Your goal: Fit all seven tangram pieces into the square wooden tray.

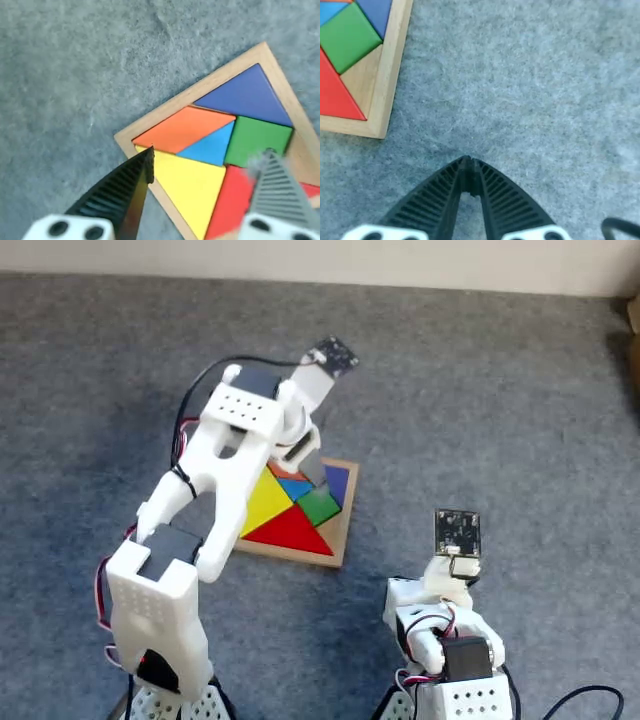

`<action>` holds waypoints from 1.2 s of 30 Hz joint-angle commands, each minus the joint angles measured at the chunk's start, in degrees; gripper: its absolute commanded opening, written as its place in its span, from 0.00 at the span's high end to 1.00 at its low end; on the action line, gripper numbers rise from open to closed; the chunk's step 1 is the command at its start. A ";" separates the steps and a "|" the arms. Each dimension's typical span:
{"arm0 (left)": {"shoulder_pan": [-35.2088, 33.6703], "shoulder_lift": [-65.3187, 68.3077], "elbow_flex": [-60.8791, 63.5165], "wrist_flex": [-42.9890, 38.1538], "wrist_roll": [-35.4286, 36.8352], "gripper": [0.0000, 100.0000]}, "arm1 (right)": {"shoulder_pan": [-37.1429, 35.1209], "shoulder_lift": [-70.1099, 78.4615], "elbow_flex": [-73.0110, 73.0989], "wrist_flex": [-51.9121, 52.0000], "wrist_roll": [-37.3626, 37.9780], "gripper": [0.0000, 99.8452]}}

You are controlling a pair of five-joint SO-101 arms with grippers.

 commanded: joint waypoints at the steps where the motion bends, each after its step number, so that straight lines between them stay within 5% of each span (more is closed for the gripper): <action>1: -0.22 -6.02 -4.79 3.69 1.23 0.79 | 0.92 -0.84 8.22 -0.84 -0.70 1.00; 7: 1.45 -15.16 -1.19 4.04 1.32 1.00 | 0.92 -0.84 8.22 -0.84 -0.70 1.00; 13: 1.10 -26.77 10.95 2.99 1.32 0.99 | 0.92 -0.84 8.22 -0.84 -0.70 1.00; 26: -7.16 -61.76 57.10 -24.26 1.41 0.99 | 0.92 -0.84 8.22 -0.84 -0.70 1.00; 36: -17.01 -85.58 78.81 -26.73 1.41 0.99 | 0.92 -0.84 8.22 -0.84 -0.70 1.00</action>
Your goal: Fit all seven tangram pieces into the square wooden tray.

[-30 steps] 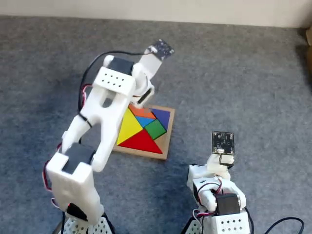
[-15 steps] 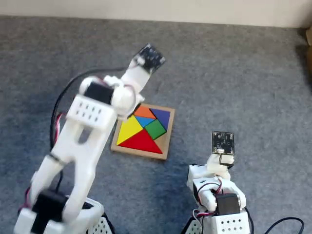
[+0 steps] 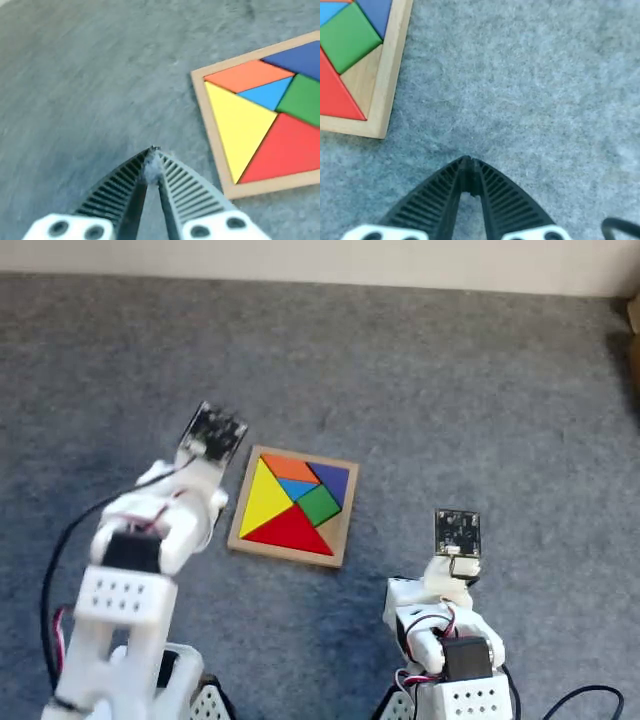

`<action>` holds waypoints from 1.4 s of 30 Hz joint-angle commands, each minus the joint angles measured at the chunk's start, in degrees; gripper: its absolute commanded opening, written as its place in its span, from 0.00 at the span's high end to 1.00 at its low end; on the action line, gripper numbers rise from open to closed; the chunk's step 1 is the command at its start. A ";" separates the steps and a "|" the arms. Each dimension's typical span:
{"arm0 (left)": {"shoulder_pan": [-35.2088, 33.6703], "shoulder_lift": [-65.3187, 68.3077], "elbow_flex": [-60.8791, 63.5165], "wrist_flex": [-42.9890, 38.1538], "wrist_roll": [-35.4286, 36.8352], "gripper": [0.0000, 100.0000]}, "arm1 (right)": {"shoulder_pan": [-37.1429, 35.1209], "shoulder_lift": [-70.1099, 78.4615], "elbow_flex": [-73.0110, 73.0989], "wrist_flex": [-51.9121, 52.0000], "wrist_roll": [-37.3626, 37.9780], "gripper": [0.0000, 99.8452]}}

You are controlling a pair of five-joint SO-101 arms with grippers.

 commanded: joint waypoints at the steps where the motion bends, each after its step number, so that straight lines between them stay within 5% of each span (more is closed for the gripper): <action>1: -3.21 -9.54 6.29 -0.79 0.44 0.99 | 0.92 -0.84 8.22 -0.84 -0.70 1.00; 18: -7.52 -48.66 34.95 4.48 0.44 0.99 | 0.92 -0.84 8.22 -0.84 -0.70 1.00; 36: -16.48 -46.55 35.74 7.56 0.18 0.99 | 0.92 -0.84 8.22 -0.40 -0.79 1.00; 42: -18.51 -46.55 35.74 16.97 0.26 0.99 | 0.92 -0.84 8.22 -0.40 -0.79 1.00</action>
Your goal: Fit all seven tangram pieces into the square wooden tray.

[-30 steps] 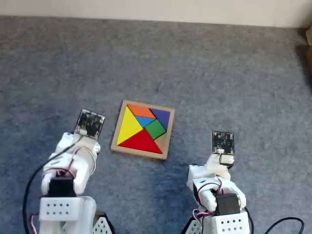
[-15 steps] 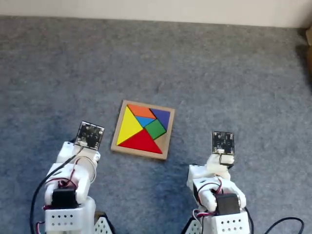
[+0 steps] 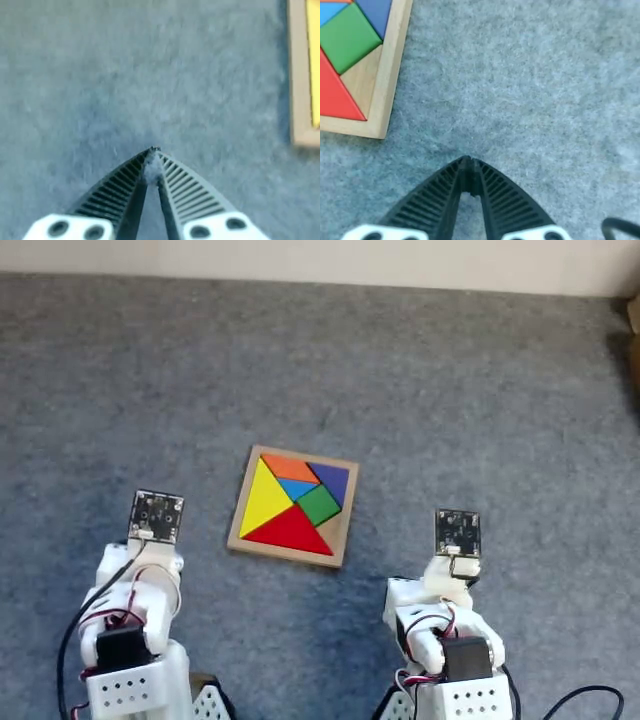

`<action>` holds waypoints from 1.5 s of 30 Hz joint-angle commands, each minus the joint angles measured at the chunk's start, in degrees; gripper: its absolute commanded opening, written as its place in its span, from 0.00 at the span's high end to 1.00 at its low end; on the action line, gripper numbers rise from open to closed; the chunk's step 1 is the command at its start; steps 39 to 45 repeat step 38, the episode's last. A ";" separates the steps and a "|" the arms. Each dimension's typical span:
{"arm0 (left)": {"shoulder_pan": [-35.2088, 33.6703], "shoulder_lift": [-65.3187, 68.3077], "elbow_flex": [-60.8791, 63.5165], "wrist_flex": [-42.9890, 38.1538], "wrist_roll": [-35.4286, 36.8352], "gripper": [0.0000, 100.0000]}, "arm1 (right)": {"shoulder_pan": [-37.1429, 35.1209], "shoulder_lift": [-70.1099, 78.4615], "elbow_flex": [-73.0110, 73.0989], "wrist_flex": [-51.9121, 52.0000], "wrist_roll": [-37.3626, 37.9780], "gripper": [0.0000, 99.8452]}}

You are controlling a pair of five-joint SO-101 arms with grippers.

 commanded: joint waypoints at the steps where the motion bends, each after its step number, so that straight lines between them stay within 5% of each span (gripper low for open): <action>1: -0.75 -0.04 1.01 5.27 0.26 0.99 | 0.92 -0.84 8.22 -0.40 -0.62 1.00; 7: -0.92 -0.04 1.01 11.78 0.35 0.99 | 0.92 -0.84 8.22 -0.40 -0.62 1.00; 45: -0.84 -0.40 1.01 11.96 0.35 0.99 | 0.92 -0.84 8.22 -0.40 -0.62 1.00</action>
